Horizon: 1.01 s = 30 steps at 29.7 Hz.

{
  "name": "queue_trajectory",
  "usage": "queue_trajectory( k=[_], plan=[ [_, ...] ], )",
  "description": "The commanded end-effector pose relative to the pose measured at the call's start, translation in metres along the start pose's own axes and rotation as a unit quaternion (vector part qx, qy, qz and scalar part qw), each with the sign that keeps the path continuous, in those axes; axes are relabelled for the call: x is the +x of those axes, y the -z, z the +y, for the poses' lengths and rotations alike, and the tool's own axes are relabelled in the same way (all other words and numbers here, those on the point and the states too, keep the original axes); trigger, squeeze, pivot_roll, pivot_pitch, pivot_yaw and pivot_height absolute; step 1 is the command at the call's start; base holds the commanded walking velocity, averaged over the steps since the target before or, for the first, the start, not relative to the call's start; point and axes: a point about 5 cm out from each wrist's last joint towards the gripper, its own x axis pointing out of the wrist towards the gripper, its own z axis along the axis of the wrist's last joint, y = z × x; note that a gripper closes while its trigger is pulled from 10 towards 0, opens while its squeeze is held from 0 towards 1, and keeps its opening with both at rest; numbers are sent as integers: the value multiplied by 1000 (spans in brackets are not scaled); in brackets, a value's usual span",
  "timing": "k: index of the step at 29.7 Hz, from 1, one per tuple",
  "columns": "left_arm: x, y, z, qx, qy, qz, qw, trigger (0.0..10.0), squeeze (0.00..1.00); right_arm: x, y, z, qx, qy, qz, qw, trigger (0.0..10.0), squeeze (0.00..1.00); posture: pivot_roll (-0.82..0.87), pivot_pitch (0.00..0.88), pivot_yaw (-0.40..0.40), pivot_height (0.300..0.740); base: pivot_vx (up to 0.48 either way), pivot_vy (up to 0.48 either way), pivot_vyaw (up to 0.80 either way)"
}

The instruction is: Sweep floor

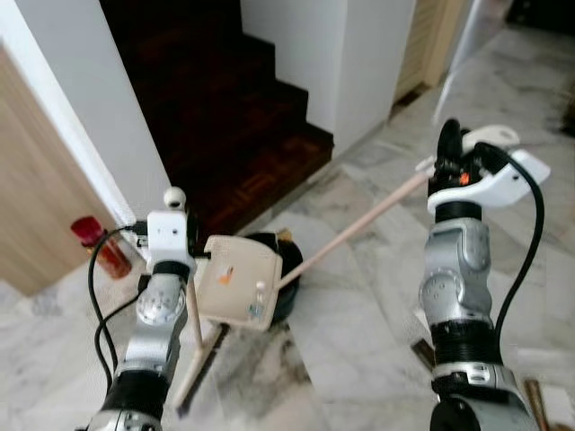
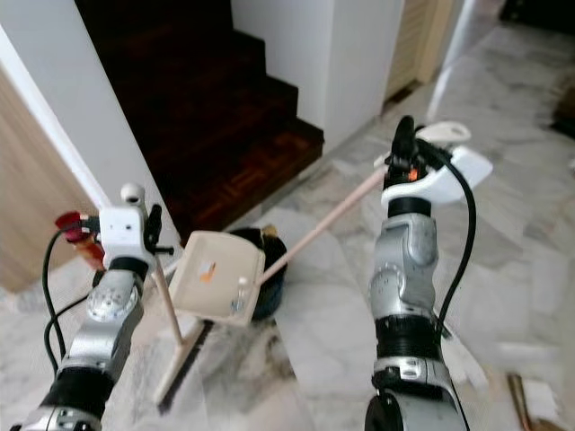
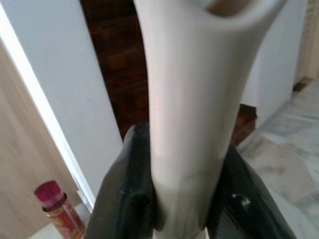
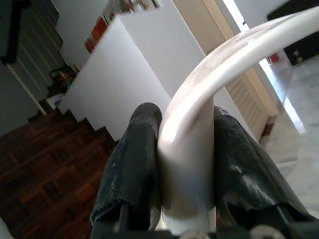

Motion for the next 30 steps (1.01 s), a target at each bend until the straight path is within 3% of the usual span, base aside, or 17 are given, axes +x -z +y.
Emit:
queue_trajectory(
  k=[1, 30],
  plan=[
    [3, -8, 12, 14, -17, -21, 1000, 10000, 0, 9, -13, 22, 24, -30, -39, 998, 10000, 0, 6, 0, 36, 740, 315, 0, 0],
    [6, -12, 12, 11, -19, -30, 999, 10000, 0, 14, -24, 29, 40, -41, -61, 996, 10000, 0, 3, 0, 36, 740, 322, 0, 0]
  ],
)
